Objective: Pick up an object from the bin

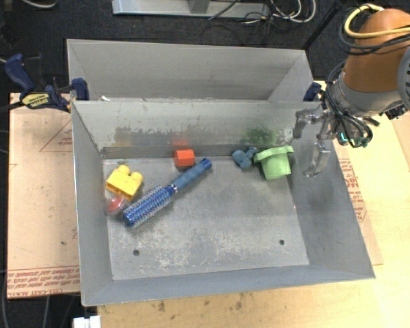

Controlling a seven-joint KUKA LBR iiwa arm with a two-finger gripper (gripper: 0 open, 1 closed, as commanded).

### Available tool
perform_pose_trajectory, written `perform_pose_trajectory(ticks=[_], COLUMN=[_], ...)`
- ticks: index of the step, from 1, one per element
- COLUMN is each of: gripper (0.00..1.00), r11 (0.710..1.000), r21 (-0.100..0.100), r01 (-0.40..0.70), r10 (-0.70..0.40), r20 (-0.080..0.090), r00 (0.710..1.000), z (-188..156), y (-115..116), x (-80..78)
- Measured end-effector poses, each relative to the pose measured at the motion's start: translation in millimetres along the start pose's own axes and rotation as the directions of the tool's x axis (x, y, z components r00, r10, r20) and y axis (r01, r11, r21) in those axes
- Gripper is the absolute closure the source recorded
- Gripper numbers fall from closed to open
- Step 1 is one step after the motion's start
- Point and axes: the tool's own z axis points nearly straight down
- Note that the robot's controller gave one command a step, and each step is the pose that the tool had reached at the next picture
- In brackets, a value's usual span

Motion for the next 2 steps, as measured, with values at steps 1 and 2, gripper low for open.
perform_pose_trajectory(ticks=[1, 2], gripper=[0.0, 0.0], r11=[0.96, 0.913], r21=[-0.002, -0.004], r01=[-0.28, -0.407], r10=[0.28, 0.407], r20=[0.002, 0.005], r00=[0.96, 0.913], z=[78.0, 119.5], y=[5.5, 20.9], x=[-0.6, 0.7])
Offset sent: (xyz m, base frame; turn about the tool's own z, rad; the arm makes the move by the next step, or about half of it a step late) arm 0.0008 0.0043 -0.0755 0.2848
